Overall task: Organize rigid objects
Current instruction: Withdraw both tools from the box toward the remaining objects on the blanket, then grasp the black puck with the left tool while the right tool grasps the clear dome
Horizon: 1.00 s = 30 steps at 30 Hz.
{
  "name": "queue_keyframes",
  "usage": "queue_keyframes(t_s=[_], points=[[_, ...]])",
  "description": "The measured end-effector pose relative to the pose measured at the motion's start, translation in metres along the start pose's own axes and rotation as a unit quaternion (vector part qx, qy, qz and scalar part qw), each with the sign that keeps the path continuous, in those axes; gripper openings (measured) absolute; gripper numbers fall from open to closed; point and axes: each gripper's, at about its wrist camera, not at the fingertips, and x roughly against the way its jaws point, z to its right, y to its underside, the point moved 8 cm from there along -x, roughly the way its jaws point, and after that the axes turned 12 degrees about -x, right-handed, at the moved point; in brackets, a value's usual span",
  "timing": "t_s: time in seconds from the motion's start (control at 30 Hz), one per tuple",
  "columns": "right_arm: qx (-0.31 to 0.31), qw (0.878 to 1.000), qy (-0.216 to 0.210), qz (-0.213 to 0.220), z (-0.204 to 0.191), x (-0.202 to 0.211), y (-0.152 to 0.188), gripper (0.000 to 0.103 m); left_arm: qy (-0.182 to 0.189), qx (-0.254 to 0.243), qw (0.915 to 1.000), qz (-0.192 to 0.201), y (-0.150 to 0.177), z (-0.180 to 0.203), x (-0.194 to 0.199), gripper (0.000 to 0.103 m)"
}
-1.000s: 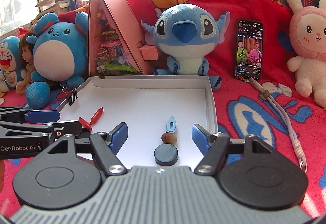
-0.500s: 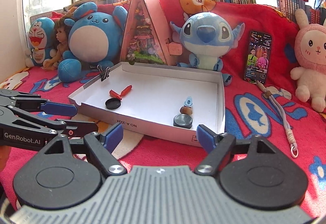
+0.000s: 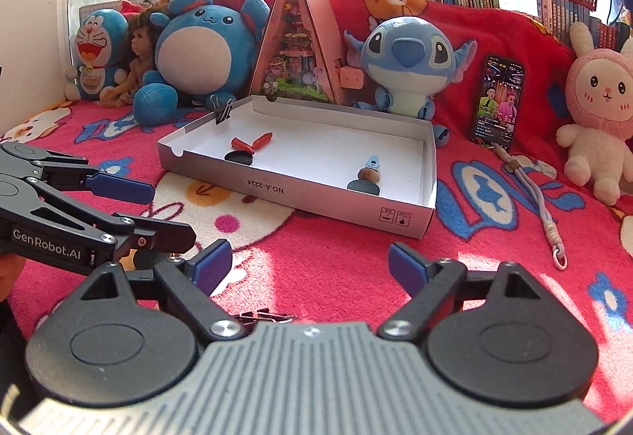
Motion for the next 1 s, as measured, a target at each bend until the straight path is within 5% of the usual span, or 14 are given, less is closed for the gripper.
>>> queue_keyframes(t_s=[0.33, 0.53, 0.77, 1.0], points=[[-0.006, 1.0, 0.01, -0.006, 0.007, 0.007, 0.019, 0.098, 0.005, -0.003, 0.9999, -0.01, 0.018, 0.005, 0.004, 0.076], [0.002, 1.0, 0.018, -0.014, 0.007, 0.009, 0.033, 0.098, 0.008, 0.003, 0.9998, -0.02, 0.026, 0.005, 0.005, 0.068], [-0.006, 1.0, 0.026, -0.001, 0.014, 0.021, 0.035, 0.098, -0.009, 0.012, 0.9996, -0.025, 0.031, -0.002, 0.012, 0.045], [-0.025, 0.998, 0.06, 0.01, 0.032, 0.029, 0.04, 0.096, -0.014, -0.008, 0.9996, -0.025, 0.036, 0.002, 0.013, 0.04]])
